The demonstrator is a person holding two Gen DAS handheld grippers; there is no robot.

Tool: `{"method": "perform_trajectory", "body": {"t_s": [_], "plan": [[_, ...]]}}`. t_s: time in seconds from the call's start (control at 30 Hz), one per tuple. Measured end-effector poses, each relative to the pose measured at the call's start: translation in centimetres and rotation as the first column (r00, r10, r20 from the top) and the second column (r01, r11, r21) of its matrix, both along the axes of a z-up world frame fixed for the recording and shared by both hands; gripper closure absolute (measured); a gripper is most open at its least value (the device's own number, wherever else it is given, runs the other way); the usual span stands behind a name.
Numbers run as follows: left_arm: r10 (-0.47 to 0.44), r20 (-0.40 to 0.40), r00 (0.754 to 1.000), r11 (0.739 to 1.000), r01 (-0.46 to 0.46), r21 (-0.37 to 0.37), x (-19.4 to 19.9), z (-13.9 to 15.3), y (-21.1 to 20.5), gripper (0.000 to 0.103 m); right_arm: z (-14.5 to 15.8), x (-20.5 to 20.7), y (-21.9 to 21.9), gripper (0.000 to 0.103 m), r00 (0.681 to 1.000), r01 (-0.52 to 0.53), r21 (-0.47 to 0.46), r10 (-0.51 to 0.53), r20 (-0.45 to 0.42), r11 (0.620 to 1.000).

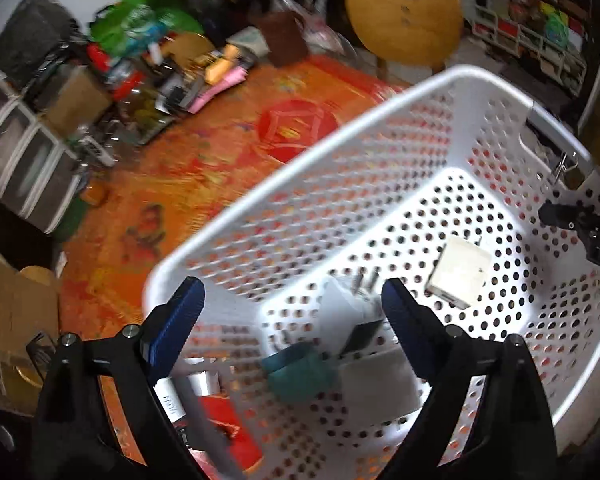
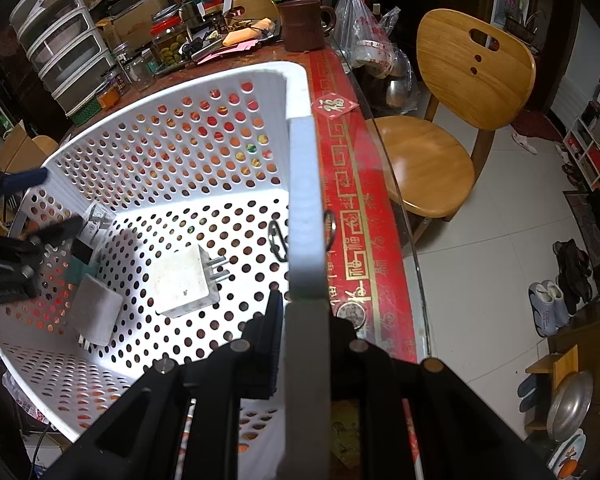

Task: Organize rigid objects
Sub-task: 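Drop the white charger into the basket with the left tool, then move the left tool back to the table and grasp the black toy car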

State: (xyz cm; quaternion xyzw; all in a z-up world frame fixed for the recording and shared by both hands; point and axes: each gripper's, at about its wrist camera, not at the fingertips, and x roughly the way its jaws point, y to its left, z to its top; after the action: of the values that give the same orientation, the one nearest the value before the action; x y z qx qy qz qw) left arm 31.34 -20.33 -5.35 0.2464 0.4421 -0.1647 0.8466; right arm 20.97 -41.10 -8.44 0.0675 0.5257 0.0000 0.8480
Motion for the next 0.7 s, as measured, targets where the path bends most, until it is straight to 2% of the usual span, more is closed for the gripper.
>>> {"method": "perform_trajectory", "body": {"t_s": [0.13, 0.2, 0.3, 0.37, 0.47, 0.63, 0.7], "plan": [[0.076, 0.053, 0.996, 0.994, -0.071, -0.087, -1.3, 3.1, 5.6, 0.008, 0.0, 0.0, -0.1, 0.089, 1.000, 0.001, 0.003, -0.001, 0.000, 1.000], [0.135, 0.083, 0.987, 0.986, -0.125, -0.111, -2.1, 4.5, 9.2, 0.002, 0.0, 0.0, 0.0, 0.089, 1.000, -0.001, -0.001, 0.001, -0.001, 1.000], [0.239, 0.110, 0.965, 0.965, -0.223, -0.141, -3.8, 5.0, 15.5, 0.001, 0.0, 0.0, -0.1, 0.089, 1.000, 0.000, -0.002, 0.000, 0.000, 1.000], [0.301, 0.072, 0.951, 0.944, -0.286, -0.163, -4.6, 4.0, 19.1, 0.001, 0.1, 0.0, -0.1, 0.089, 1.000, 0.002, 0.000, -0.002, 0.001, 1.000], [0.385, -0.025, 0.922, 0.900, -0.382, -0.209, -5.7, 0.3, 23.7, 0.001, 0.1, 0.0, -0.1, 0.089, 1.000, 0.001, 0.000, -0.001, 0.002, 1.000], [0.428, -0.121, 0.896, 0.851, -0.444, -0.279, -7.3, -5.0, 26.3, 0.001, 0.1, 0.0, -0.1, 0.089, 1.000, 0.001, -0.008, -0.001, -0.002, 1.000], [0.422, -0.159, 0.893, 0.847, -0.451, -0.282, -7.3, -7.0, 26.3, 0.001, 0.1, -0.1, -0.1, 0.089, 1.000, 0.003, -0.005, -0.003, 0.001, 1.000]]}}
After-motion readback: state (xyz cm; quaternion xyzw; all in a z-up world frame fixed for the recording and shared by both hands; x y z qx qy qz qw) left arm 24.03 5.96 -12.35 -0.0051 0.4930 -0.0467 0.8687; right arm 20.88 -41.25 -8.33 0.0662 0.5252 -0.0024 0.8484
